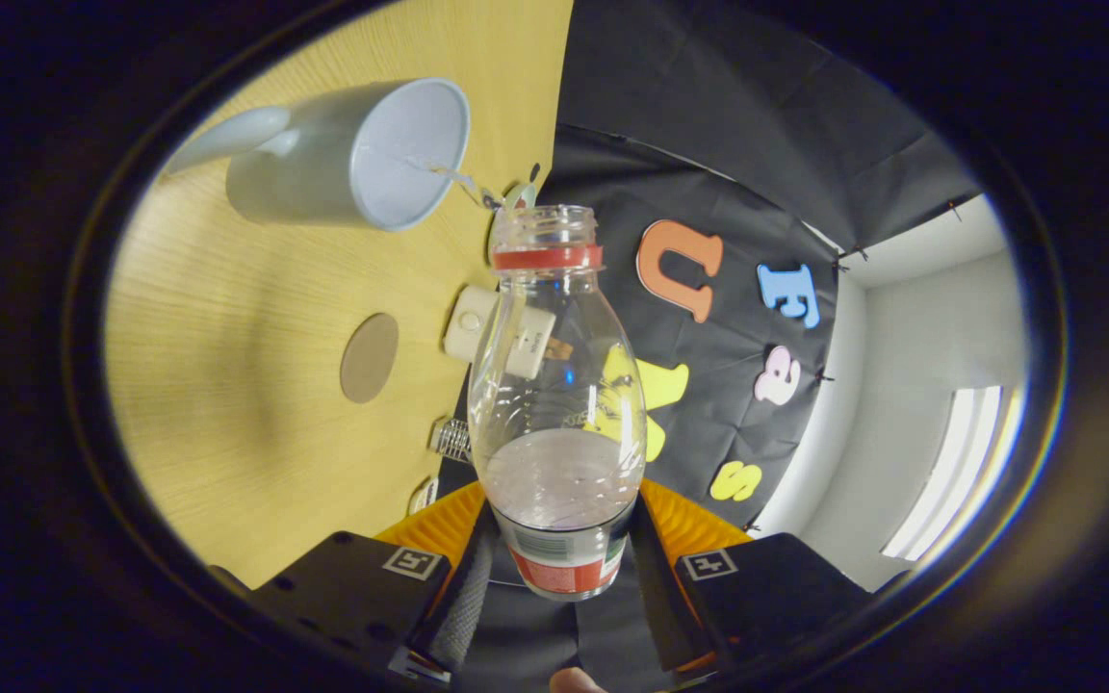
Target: Take the bottle from table, then pour the juice into the cup, finally place the bottle on the coaster
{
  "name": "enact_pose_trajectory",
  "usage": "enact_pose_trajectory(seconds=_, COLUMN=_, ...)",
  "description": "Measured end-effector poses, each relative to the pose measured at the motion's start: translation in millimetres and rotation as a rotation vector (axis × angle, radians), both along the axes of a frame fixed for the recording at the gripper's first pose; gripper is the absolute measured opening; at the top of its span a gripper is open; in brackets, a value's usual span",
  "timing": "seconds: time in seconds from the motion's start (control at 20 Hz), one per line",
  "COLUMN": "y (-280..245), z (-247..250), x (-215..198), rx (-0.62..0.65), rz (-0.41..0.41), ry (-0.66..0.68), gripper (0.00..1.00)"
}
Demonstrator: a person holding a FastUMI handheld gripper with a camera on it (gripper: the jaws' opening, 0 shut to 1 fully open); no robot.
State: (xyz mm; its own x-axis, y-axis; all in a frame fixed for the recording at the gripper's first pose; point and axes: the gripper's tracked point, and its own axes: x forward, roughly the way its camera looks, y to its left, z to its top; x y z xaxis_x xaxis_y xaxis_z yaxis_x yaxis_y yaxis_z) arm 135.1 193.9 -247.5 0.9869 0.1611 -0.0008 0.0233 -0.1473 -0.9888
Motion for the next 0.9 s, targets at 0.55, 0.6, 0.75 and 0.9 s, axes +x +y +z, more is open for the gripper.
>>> enact_pose_trajectory(seconds=0.55, y=2.7, z=5.1, x=1.7, rx=-0.040, rz=0.009, ry=-0.010, gripper=0.76)
enact_pose_trajectory(seconds=0.6, y=2.9, z=5.4, x=2.4, rx=-0.046, rz=0.009, ry=-0.012, gripper=0.76)
enact_pose_trajectory(seconds=0.75, y=3.0, z=5.6, x=2.0, rx=-0.055, rz=0.011, ry=-0.011, gripper=0.76)
enact_pose_trajectory(seconds=0.9, y=4.5, z=6.0, x=2.2, rx=-0.066, rz=0.015, ry=-0.016, gripper=0.76)
